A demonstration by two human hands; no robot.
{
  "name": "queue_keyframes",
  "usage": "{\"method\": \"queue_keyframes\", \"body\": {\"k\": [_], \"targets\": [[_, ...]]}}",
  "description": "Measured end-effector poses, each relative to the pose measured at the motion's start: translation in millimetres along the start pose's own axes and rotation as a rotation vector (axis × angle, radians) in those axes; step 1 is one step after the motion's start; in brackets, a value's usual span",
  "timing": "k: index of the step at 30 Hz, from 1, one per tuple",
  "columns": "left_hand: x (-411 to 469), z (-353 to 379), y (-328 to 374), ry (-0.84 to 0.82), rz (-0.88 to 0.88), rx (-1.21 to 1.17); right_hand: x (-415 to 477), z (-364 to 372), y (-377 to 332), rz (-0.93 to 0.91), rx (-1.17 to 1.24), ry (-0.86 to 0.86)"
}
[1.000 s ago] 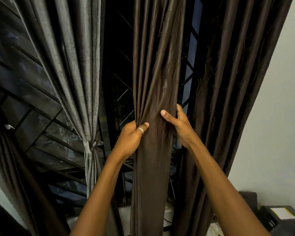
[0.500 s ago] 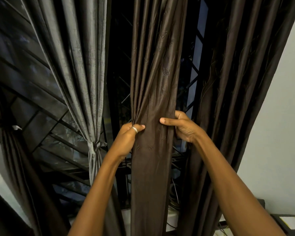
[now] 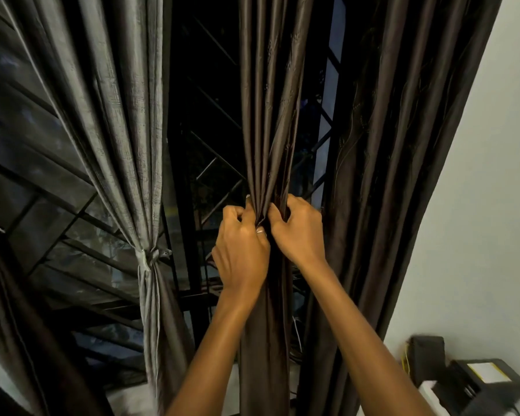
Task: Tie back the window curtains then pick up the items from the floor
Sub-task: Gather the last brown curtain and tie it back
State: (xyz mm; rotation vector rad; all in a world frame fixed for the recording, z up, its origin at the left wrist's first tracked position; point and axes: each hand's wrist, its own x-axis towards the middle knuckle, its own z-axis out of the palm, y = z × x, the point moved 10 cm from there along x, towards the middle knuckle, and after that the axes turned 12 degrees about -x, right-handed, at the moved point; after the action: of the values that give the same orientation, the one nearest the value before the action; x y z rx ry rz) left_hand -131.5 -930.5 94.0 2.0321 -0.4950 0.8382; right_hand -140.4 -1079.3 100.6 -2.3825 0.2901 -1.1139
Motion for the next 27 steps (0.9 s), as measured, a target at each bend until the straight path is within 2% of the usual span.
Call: {"method": "queue_keyframes", "body": {"k": [7,10,14,16,18,20,23,27], "targets": [[-8.1,35.0,8.6,-0.283,0.078,-0.297,-13.7,5.9,-1.0,0.13,0.32,-0.201],[-10.1,46.9,10.9,-0.43,0.097,-0.404,-16.9,5.5,-2.1,0.12,0.333,-0.215],[-18.6,54.2,5.7,-0.623,0.014,-0.628,-10.0,2.7,8.9,0.154,0.393,-0.187],[-11.1,40.5,-4.7,-0.524,-0.009,-0.737,-6.5,2.2,16.6,0.181,0.448,-0.194],[3.6,19.0,-22.5,-0.308,-0.047,-0.756,-5.5,5.6,20.2,0.21,0.554,-0.247],[16.1,10.3,-36.6,-0.238,-0.129,-0.746,-4.8,8.9,18.9,0.229,0.66,-0.305],[26.2,29.6,-39.4,-0.47,-0.235,-0.831,-5.4,11.7,15.5,0.233,0.771,-0.375],[27.0,45.0,-11.5,-0.743,-0.192,-0.932,-6.4,12.9,8.6,0.201,0.825,-0.438]]}}
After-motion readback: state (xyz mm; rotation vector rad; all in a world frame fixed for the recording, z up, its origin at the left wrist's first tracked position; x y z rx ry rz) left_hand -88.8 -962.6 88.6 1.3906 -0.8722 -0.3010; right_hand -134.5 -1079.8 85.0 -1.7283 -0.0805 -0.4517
